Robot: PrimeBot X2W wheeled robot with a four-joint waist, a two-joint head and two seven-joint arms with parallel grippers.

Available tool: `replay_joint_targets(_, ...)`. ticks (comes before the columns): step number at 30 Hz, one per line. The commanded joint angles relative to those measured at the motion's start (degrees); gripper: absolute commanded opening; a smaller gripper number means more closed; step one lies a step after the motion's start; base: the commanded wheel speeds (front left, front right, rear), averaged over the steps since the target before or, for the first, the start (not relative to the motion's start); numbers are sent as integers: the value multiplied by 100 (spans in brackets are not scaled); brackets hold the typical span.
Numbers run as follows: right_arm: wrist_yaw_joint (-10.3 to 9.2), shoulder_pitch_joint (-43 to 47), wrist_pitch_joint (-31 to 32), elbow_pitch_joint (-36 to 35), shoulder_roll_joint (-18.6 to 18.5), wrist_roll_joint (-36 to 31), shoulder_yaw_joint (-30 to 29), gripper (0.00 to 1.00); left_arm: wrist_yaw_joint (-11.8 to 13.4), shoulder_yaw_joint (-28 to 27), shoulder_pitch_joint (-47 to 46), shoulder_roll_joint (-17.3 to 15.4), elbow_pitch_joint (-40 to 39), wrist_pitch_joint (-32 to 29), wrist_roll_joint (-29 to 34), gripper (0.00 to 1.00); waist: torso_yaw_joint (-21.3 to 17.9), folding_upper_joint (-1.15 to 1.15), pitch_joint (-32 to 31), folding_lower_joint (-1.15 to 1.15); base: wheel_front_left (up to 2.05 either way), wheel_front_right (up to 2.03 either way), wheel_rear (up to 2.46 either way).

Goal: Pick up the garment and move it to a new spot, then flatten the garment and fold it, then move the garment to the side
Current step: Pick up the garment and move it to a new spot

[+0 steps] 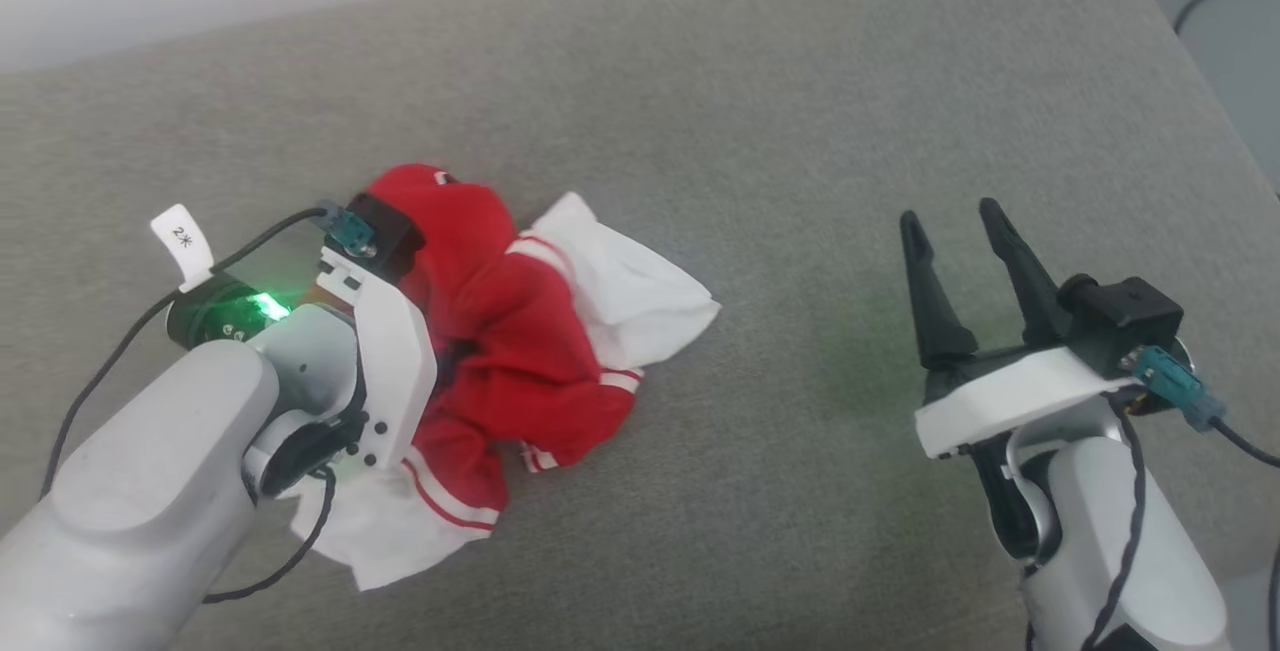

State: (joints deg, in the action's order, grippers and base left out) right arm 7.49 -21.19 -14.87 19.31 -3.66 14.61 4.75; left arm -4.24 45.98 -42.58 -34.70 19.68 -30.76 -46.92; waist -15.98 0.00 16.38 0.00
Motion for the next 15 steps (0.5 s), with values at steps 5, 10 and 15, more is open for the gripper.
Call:
replay_joint_targets(5,0,207,-35,-10,-136,-35,-92,100,17,-201,31,4,-86,477,-126,100,418,0,-457,0,0,0,0)
replay_joint_targets(10,0,390,26,-28,-251,-33,-133,100,146,-498,320,-113,-231,1173,-156,100,740,0,-796,0,0,0,0)
replay_joint_targets(15,0,605,114,-60,-332,19,-167,100,363,-869,876,-335,-382,1996,-238,100,1037,0,-1158,0,0,0,0)
